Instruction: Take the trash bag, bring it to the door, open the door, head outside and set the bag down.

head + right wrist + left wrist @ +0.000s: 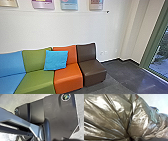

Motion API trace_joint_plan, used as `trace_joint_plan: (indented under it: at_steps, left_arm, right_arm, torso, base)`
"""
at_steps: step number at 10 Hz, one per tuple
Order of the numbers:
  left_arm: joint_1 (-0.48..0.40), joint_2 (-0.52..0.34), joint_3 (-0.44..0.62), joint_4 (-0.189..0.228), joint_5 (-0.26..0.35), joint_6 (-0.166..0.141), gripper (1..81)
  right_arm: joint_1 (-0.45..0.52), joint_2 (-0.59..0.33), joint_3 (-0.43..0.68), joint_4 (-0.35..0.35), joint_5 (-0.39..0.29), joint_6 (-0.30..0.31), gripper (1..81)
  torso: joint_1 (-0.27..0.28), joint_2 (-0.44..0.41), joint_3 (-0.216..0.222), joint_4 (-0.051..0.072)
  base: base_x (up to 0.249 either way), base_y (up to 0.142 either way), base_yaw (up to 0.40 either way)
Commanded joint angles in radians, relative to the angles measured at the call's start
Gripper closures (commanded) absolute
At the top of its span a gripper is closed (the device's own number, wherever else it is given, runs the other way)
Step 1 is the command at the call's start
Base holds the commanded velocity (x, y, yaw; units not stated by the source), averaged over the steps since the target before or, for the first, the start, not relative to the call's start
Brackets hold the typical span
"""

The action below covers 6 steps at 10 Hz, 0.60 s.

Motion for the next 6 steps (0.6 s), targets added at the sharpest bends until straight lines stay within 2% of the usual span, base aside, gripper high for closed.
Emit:
trace_joint_plan:
  at_steps: [1, 2, 4, 6]
  left_arm:
    - [-0.013, 0.067, -0.115, 0.023, 0.074, 0.019, 81.1]
    - [-0.008, 0.099, -0.155, 0.023, 0.074, 0.03, 81.1]
    - [-0.004, 0.154, -0.226, 0.025, 0.074, 0.033, 81.1]
    - [-0.001, 0.181, -0.27, 0.023, 0.072, 0.045, 81.1]
  right_arm:
    - [-0.003, 0.105, -0.148, -0.004, -0.01, -0.009, 1.0]
    - [-0.007, 0.118, -0.162, -0.005, -0.01, -0.009, 1.0]
    - [-0.007, 0.131, -0.163, -0.005, -0.01, -0.009, 1.0]
    - [-0.005, 0.158, -0.183, -0.007, -0.01, -0.009, 1.0]
  torso:
    - [-0.059, 0.092, 0.0, 0.0]
    - [-0.083, 0.129, 0.0, 0.0]
    - [-0.129, 0.2, 0.0, 0.0]
    - [-0.172, 0.267, 0.0, 0.0]
  base:
    - [0.0, 0.0, 0.0]
    - [0.0, 0.0, 0.0]
    - [0.0, 0.0, 0.0]
    - [0.0, 0.0, 0.0]
